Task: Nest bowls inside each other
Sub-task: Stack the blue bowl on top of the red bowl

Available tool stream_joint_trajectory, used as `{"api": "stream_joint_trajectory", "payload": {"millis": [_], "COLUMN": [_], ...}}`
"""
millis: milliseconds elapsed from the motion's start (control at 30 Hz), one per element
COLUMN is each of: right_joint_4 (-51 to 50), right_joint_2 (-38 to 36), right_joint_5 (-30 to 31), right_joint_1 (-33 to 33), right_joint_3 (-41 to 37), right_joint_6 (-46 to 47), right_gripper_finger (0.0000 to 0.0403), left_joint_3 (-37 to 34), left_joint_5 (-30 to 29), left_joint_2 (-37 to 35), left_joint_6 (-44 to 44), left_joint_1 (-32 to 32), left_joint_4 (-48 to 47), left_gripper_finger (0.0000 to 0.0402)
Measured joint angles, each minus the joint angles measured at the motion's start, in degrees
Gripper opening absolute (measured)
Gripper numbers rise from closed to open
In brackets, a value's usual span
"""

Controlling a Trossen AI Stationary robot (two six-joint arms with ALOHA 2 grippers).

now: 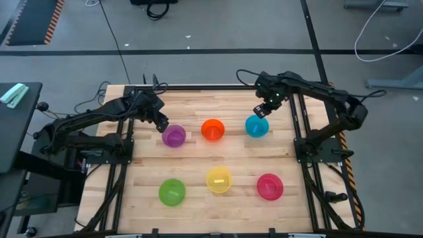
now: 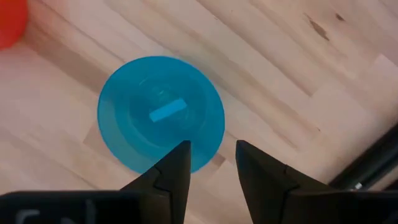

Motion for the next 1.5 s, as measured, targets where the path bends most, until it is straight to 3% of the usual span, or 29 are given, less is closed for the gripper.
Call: {"api": "stream_joint_trajectory", "payload": {"millis": [167, 633, 1000, 1167, 1433, 1500], "right_joint_4": [3.2, 13.8, 24.4, 25.0, 26.0, 26.0], "right_joint_2": [2.4, 2.6, 2.9, 5.4, 7.4, 7.3], "right_joint_5": [-1.6, -5.4, -6.7, -6.7, -6.9, -6.9], "right_joint_1": [-1.5, -1.9, -1.9, -1.9, -1.8, -1.8], "right_joint_3": [-1.2, -17.3, -20.6, -20.6, -20.6, -20.6], "right_joint_6": [-0.8, 0.4, 4.4, 5.9, 7.0, 7.1], "right_gripper_finger": [0.0135, 0.0135, 0.0129, 0.0103, 0.0013, 0.0009], "left_joint_3": [0.0, 0.0, 0.0, 0.0, 0.0, 0.0], "left_joint_5": [0.0, 0.0, -0.8, -0.8, -0.9, -0.9], "left_joint_2": [0.0, 0.0, 0.0, 0.0, 0.0, 0.0], "left_joint_6": [0.0, 0.1, -0.1, -0.5, -0.9, -0.9], "left_joint_1": [0.0, 0.0, 0.0, 0.0, 0.0, 0.0], "left_joint_4": [-0.4, -0.3, -0.3, -0.3, -0.3, -0.3], "left_gripper_finger": [0.0098, 0.0097, 0.0098, 0.0092, 0.0085, 0.0085]}}
